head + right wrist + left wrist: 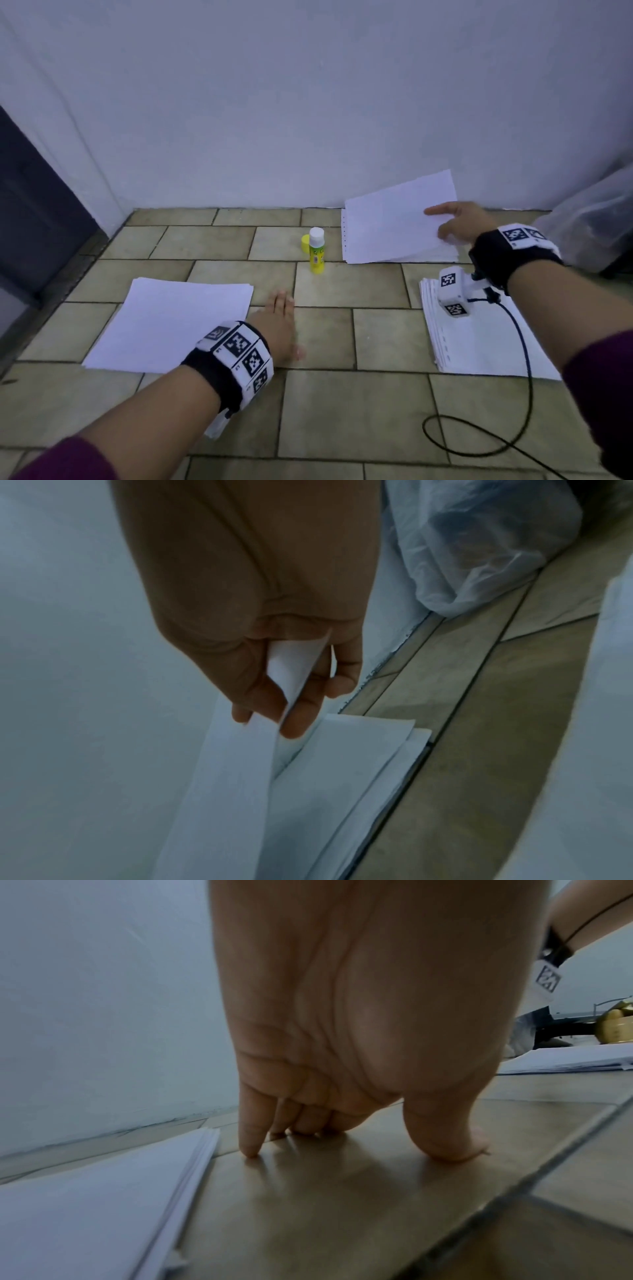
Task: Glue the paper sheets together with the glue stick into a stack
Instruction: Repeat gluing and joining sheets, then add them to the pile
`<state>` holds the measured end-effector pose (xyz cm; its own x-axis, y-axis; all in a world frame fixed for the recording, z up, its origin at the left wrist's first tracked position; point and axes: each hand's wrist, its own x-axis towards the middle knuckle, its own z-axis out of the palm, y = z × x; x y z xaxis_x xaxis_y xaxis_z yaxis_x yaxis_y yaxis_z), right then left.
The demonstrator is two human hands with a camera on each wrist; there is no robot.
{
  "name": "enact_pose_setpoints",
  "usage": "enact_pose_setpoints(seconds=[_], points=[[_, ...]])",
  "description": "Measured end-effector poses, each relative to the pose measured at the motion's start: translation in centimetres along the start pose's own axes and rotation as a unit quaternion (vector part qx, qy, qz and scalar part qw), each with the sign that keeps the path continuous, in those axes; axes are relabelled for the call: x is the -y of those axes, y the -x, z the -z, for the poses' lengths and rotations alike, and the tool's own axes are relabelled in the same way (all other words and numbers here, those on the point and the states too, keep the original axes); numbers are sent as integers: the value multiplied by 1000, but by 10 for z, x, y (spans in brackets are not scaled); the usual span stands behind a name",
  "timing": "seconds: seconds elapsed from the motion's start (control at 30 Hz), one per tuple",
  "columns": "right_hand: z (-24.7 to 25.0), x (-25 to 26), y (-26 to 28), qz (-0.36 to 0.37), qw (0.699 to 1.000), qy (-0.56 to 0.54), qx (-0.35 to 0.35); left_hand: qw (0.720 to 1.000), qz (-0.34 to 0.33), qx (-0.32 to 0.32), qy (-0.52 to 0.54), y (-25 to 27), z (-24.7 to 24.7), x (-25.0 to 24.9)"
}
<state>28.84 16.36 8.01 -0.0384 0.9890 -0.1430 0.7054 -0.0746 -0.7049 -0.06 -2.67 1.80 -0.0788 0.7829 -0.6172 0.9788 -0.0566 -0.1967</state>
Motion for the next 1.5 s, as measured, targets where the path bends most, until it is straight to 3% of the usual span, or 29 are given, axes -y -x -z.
enact_pose_setpoints(seconds=[0.27, 0.5, 0.6, 0.77, 0.87, 1.07, 1.2, 1.4, 1.5], points=[[-17, -9, -44, -12, 980, 193, 51, 1000, -4, -6, 10, 1, 0, -1], [-30, -23, -62, -34, 969, 231, 85, 1000, -3, 13, 4, 4, 5, -2], [-30, -18, -65, -32, 950, 295, 102, 1000, -1, 18, 4, 4, 6, -2], [-24, -19, -60, -25, 949, 301, 86, 1000, 0, 24, 7, 7, 8, -4], [-18, -12, -41, 5, 949, 312, 55, 1000, 1, 26, 8, 8, 10, -2], [-37, -1, 65, 34, 922, 334, 195, 999, -15, 18, 30, 12, 9, 0], [-55, -21, 115, -1, 912, 356, 206, 998, -23, -20, 46, 16, 5, 2], [-72, -35, 141, -17, 914, 344, 216, 993, -43, -84, 68, 25, 3, 14], [-73, -36, 145, 4, 921, 335, 202, 988, 5, -134, 81, 38, 0, 37]])
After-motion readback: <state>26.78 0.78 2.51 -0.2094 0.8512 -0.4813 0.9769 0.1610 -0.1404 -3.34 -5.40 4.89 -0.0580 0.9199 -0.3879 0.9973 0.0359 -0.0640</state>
